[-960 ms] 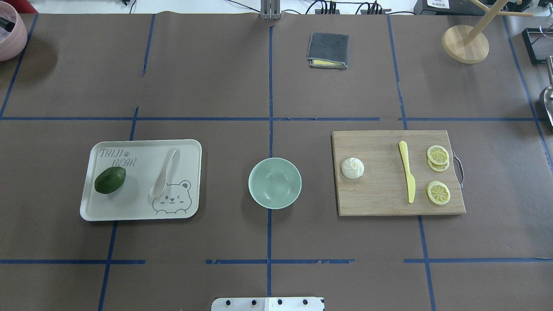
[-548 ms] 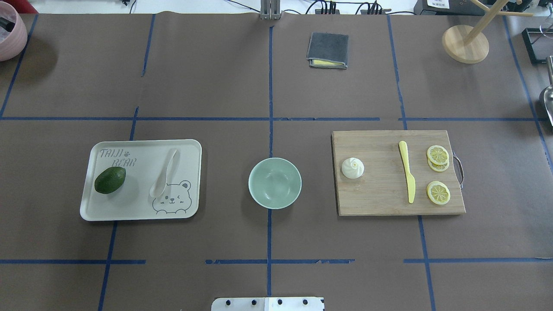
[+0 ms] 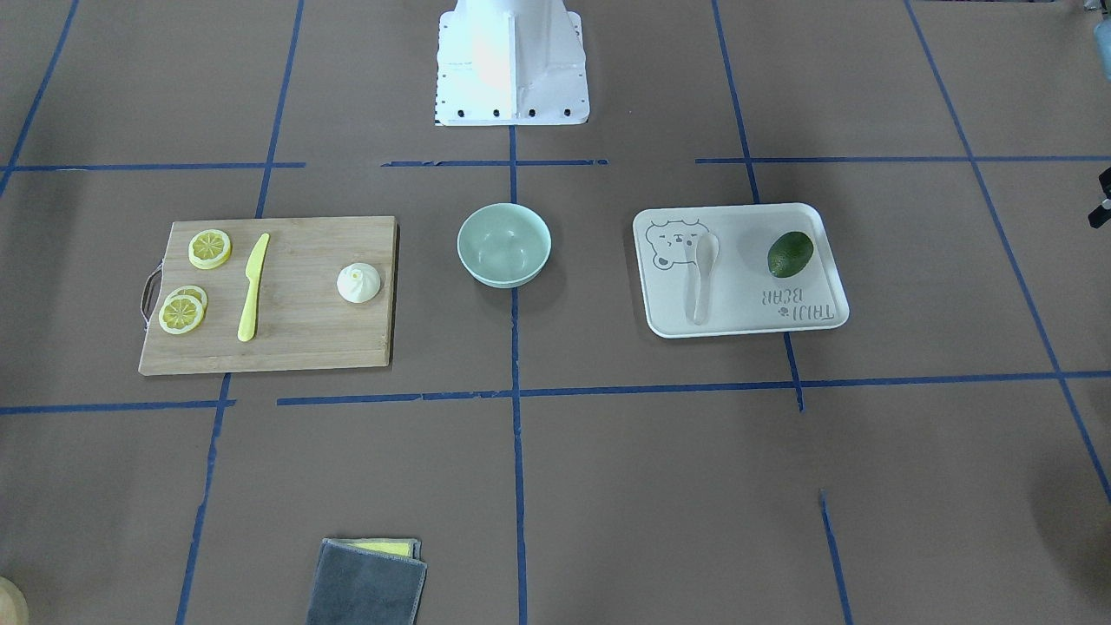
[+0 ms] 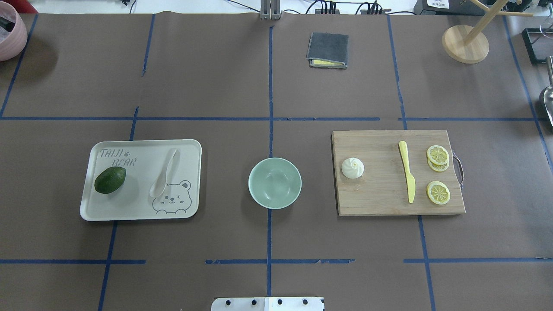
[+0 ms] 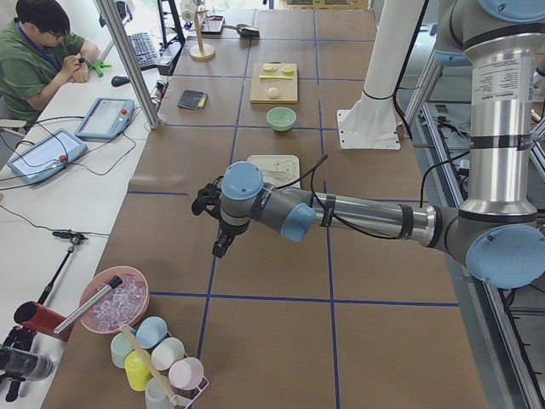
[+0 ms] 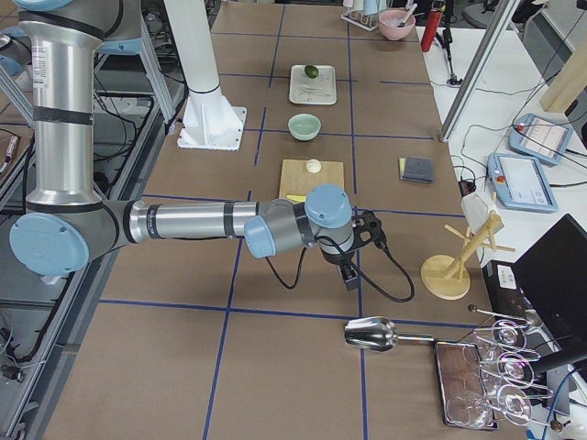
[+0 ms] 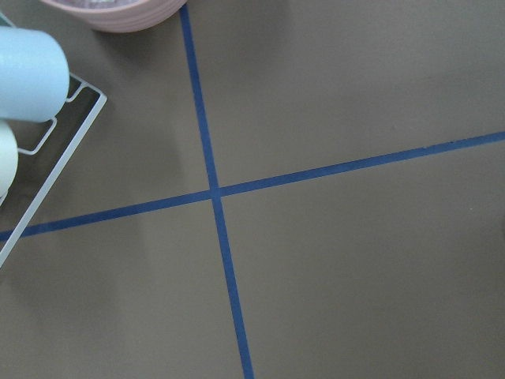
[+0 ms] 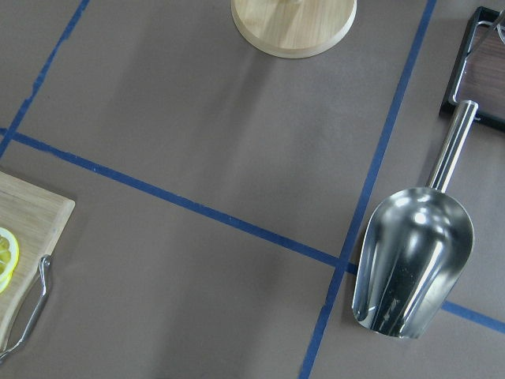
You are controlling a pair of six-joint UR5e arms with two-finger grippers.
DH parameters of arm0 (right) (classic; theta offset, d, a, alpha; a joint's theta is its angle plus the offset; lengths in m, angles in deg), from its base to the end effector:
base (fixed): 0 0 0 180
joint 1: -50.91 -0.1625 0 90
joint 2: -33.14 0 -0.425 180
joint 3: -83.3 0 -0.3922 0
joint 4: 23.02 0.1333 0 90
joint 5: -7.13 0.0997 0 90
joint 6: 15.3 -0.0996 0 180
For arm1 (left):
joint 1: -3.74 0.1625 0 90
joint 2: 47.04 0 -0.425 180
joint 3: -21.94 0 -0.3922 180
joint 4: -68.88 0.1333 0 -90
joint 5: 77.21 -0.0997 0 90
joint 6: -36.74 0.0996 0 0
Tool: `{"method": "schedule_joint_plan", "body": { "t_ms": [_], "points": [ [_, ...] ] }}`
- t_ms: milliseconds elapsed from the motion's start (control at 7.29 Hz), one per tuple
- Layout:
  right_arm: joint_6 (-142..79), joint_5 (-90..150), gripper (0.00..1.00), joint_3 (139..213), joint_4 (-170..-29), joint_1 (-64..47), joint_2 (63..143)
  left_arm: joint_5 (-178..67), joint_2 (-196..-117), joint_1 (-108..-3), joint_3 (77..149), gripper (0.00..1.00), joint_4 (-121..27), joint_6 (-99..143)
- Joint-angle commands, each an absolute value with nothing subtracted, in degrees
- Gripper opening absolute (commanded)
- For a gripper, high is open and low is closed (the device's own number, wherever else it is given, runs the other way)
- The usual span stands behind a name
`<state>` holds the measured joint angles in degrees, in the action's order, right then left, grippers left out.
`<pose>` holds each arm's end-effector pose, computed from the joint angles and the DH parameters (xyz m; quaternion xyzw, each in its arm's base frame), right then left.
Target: Put spoon and bun in bowl
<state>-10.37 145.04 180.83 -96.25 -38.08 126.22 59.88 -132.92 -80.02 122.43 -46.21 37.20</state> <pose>0.0508 -0.4863 0.5826 0.1818 -0.3931 -0.1212 0.8932 -0.0079 -0.4834 0.5487 0.2288 0.3966 0.1597 0.8746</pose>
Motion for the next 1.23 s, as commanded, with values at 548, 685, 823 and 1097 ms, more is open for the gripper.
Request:
{"method": "schedule_joint_plan", "body": {
  "t_ms": [548, 685, 823, 1097],
  "points": [
    [-18.11, 146.52, 1.0, 179.8, -95.09, -38.04, 124.73, 55.15, -140.02, -64.61, 126.49, 1.0, -71.48, 5.83],
    [-18.2, 146.43, 1.0, 179.89, -95.09, -38.04, 124.73, 42.88, -139.68, -56.29, 130.79, 1.0, -70.26, 3.72],
    [-18.29, 146.52, 1.0, 180.06, -95.09, -37.95, 124.73, 38.24, -140.28, -49.68, 131.09, 1.0, -68.16, -0.74],
    [-18.29, 146.52, 1.0, 179.71, -95.09, -38.04, 124.73, 37.58, -150.61, -41.04, 132.4, 1.0, -48.32, -12.3]
  ]
}}
